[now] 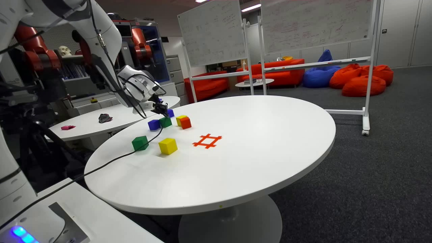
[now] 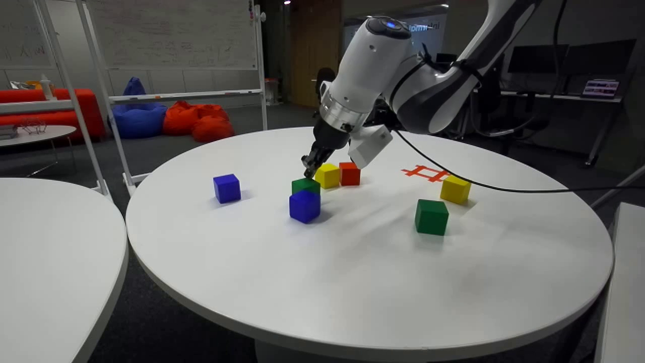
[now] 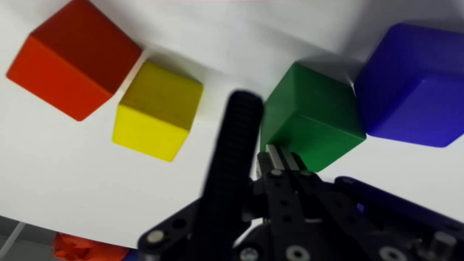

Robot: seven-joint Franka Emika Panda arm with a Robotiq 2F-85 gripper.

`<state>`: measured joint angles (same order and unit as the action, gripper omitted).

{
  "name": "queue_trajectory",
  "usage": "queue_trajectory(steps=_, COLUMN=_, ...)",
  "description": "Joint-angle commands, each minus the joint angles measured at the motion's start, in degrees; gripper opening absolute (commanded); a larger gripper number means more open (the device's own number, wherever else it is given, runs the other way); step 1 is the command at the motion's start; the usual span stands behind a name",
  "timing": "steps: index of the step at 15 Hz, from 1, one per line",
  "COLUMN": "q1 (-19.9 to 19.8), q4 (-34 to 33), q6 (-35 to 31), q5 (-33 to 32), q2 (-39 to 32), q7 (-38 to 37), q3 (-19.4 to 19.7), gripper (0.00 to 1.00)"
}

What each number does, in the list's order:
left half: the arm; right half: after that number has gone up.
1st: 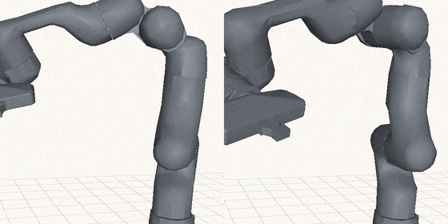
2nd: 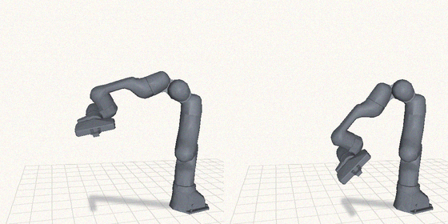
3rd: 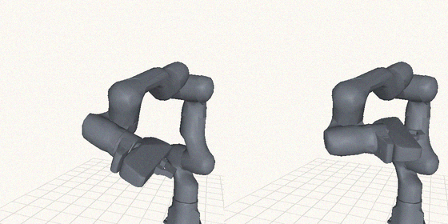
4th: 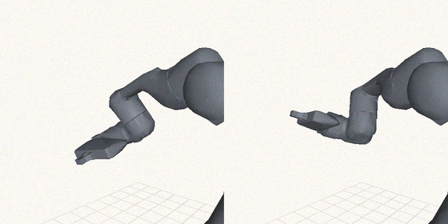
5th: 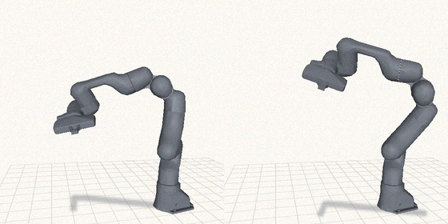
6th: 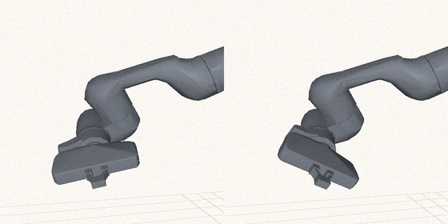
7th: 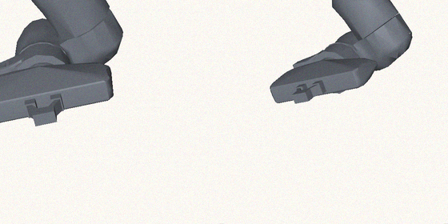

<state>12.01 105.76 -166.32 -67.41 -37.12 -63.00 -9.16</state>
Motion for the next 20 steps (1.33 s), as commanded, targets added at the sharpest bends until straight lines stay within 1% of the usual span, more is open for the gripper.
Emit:
queue_trajectory(steps=1, q1=-1.2, q4=0.4, q6=-0.4, q5=2.1, q2=-0.1, q7=2.8, q3=-1.5, gripper=0.01)
queue_trajectory(steps=3, q1=-2.3, q4=0.7, q6=-0.5, q5=3.1, q2=-0.1, q7=4.2, q3=-2.7, gripper=0.01)
queue_trajectory(steps=8, q1=-2.3, q4=0.7, q6=-0.5, q5=3.1, q2=-0.1, q7=4.2, q3=-2.9, gripper=0.0)
queue_trajectory(steps=11, q1=-1.6, q4=0.5, q6=-0.3, q5=2.2, q2=0.3, q7=2.1, q3=-1.8, gripper=0.0)
queue_trajectory(steps=20, q1=-0.7, q4=0.1, q6=-0.1, q5=1.2, q2=0.5, q7=-0.4, q3=-0.1, gripper=0.0)
